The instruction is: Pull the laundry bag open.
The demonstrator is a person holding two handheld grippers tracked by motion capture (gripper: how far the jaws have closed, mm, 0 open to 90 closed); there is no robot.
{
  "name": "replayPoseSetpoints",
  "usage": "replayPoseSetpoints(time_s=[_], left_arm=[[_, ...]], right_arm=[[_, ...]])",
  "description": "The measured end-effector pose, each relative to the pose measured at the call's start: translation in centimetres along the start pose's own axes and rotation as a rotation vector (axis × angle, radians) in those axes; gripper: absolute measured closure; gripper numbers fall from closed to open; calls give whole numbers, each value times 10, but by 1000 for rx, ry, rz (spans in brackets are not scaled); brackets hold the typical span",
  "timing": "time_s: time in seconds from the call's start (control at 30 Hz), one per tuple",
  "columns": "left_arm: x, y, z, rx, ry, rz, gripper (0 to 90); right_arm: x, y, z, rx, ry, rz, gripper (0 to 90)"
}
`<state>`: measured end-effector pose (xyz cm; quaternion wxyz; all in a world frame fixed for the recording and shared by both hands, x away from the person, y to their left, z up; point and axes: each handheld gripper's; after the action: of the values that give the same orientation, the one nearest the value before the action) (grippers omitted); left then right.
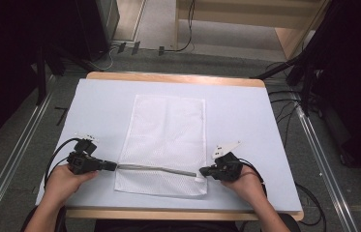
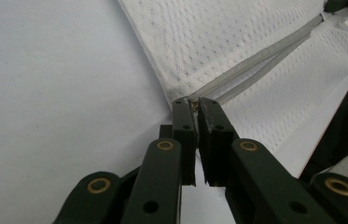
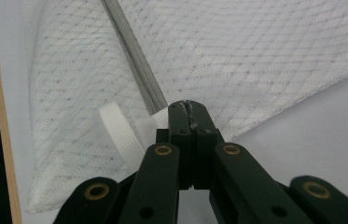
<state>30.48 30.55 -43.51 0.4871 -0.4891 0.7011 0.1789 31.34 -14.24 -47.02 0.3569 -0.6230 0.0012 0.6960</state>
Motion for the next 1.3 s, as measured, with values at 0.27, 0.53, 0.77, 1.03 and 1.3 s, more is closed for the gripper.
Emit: replayPoseSetpoints(time_s=[0.27,0.53,0.77,1.03,1.3], left_arm=[[-8,1,3,24,-19,-106,666],[-14,0,9,33,-88,-170,575],[-15,-3,11,20,-162,-194,453],[-20,-4,24,-6,-235,-223,373],[-23,-4,29,-15,-268,-238,344]], right_arm=[[-3,-3,-2,25,-16,-22,847],[-16,-4,-10,95,18,-111,616],[-23,1,-19,135,53,-148,506],[-30,13,-38,211,113,-197,382],[-32,21,-45,273,139,-197,358]])
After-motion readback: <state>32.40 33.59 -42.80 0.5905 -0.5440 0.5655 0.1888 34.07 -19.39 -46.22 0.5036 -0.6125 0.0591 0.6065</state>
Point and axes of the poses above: each handheld gripper's, and its own axes: x roughly forward along the jaws, y roughly out of its underside, z roughly to its left, and after that the axes turned 14 degrees about z, right-handed
